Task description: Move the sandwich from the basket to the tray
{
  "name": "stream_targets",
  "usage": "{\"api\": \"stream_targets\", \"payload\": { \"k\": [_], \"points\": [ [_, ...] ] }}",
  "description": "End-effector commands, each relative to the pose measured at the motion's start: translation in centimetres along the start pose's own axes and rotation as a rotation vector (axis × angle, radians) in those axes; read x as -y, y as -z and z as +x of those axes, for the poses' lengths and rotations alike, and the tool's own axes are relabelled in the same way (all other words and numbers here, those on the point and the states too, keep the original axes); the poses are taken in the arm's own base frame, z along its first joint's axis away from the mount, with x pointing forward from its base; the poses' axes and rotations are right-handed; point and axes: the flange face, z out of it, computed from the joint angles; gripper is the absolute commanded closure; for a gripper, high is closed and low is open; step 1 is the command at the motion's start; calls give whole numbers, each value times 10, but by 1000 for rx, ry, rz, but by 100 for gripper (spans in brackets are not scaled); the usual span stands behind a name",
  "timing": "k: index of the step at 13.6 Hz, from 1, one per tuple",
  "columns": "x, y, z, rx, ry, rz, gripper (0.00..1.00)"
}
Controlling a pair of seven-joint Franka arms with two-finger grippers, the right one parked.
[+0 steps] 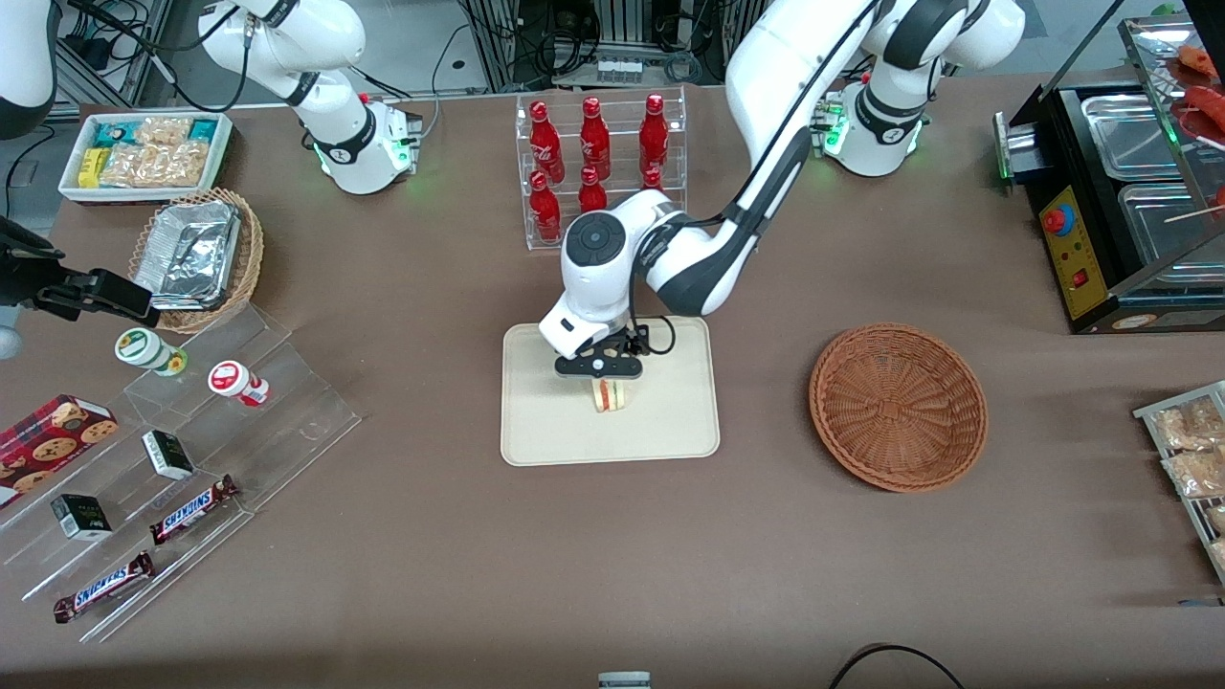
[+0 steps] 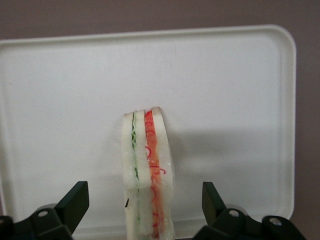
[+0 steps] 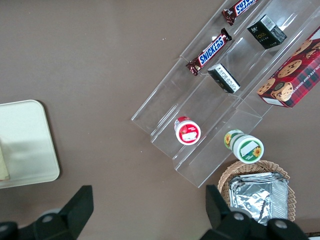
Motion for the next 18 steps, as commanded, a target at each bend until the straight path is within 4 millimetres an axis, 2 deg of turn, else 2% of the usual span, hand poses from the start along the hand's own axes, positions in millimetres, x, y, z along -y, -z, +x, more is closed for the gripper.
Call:
{"api": "stream_targets", "payload": {
  "k": [1, 4, 8, 12, 18],
  "points": [
    [22, 58, 17, -14, 57, -2, 0],
    [66, 117, 43, -18, 152, 9, 0],
    [147, 187, 72, 2, 262, 52, 0],
    [233, 241, 88, 32, 247, 86, 0],
    [355, 296, 94, 109, 153, 61, 0]
  ]
}}
